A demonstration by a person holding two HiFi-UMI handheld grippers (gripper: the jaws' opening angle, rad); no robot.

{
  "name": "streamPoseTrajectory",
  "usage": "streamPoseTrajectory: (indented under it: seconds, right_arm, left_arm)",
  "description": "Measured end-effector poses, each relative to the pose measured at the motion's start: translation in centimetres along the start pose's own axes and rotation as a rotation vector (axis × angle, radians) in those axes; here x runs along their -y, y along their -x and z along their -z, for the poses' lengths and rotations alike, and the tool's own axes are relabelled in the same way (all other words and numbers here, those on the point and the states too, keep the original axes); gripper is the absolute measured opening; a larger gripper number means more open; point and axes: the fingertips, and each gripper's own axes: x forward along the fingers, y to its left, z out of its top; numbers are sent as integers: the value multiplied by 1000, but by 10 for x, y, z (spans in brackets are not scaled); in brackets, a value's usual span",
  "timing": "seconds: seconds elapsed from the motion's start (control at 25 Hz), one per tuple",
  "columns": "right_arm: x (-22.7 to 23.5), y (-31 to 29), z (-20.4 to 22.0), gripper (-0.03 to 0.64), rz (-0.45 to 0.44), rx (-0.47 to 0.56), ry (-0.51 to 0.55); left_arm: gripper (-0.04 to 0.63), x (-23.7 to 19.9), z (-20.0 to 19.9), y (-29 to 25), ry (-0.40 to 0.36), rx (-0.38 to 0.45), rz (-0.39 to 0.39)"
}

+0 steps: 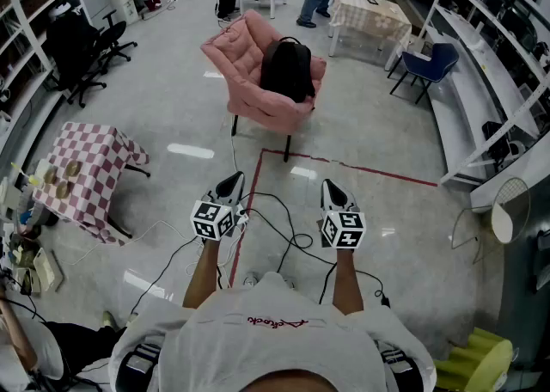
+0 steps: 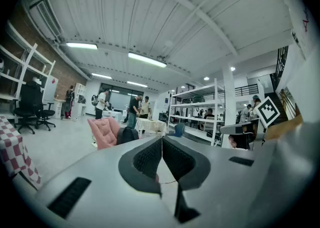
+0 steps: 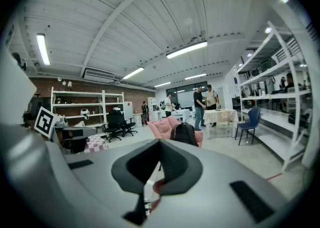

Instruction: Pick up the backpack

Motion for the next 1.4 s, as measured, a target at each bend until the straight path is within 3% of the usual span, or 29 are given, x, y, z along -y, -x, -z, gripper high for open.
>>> streamPoseTrajectory:
  seconds: [0.64, 1.4]
  right_arm:
    - [11, -11, -6, 18, -33, 12, -14]
    - [70, -30, -3, 18, -100, -8, -22]
  left_arm:
    - [12, 5, -7, -12, -27, 0, -16]
    - [12, 40, 2, -74, -44, -23, -42]
